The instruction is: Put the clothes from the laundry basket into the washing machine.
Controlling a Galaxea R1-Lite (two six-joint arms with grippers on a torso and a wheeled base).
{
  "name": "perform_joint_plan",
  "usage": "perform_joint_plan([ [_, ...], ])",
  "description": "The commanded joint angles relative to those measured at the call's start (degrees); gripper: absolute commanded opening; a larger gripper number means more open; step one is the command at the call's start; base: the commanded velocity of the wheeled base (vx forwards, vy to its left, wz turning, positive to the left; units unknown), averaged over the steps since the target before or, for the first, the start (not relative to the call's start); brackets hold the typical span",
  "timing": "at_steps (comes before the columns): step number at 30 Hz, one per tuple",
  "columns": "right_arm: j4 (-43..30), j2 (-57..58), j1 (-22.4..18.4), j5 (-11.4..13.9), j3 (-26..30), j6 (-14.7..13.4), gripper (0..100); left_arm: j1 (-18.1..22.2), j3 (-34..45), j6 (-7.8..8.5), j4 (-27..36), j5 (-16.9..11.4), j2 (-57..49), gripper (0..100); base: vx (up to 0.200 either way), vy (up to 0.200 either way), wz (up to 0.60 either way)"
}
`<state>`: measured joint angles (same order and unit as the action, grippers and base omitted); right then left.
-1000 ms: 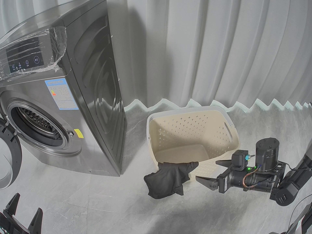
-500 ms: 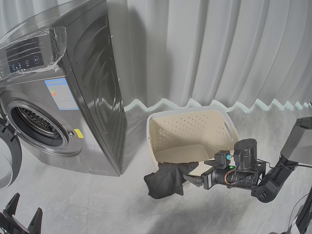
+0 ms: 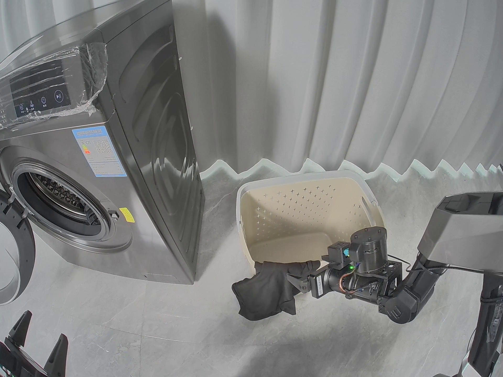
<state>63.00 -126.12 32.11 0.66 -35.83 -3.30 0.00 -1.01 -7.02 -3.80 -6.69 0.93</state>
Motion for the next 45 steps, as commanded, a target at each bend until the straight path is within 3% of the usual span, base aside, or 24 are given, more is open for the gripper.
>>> perform_joint_plan([
  [1,-0.1,-3.0,0.4,-0.7,-1.7,0.1,100,0.0,0.9,-0.01,-0.1,0.0,-0.9,100,0.000,0.000,0.00],
  [26,4.1,-13.1,2.0,-0.2,-8.7,0.6,100,0.0,0.8,-0.01,0.1,0.0,-0.9,100,0.000,0.000,0.00],
  [27,4.2,-13.2,2.1,-0.1,-8.7,0.6,0,0.0,0.8,-0.01,0.1,0.0,-0.9,100,0.000,0.000,0.00],
  [45,6.7,-6.2,4.1,-0.1,-6.0,0.6,0,0.0,0.8,-0.10,0.1,0.0,-0.9,100,0.000,0.000,0.00],
])
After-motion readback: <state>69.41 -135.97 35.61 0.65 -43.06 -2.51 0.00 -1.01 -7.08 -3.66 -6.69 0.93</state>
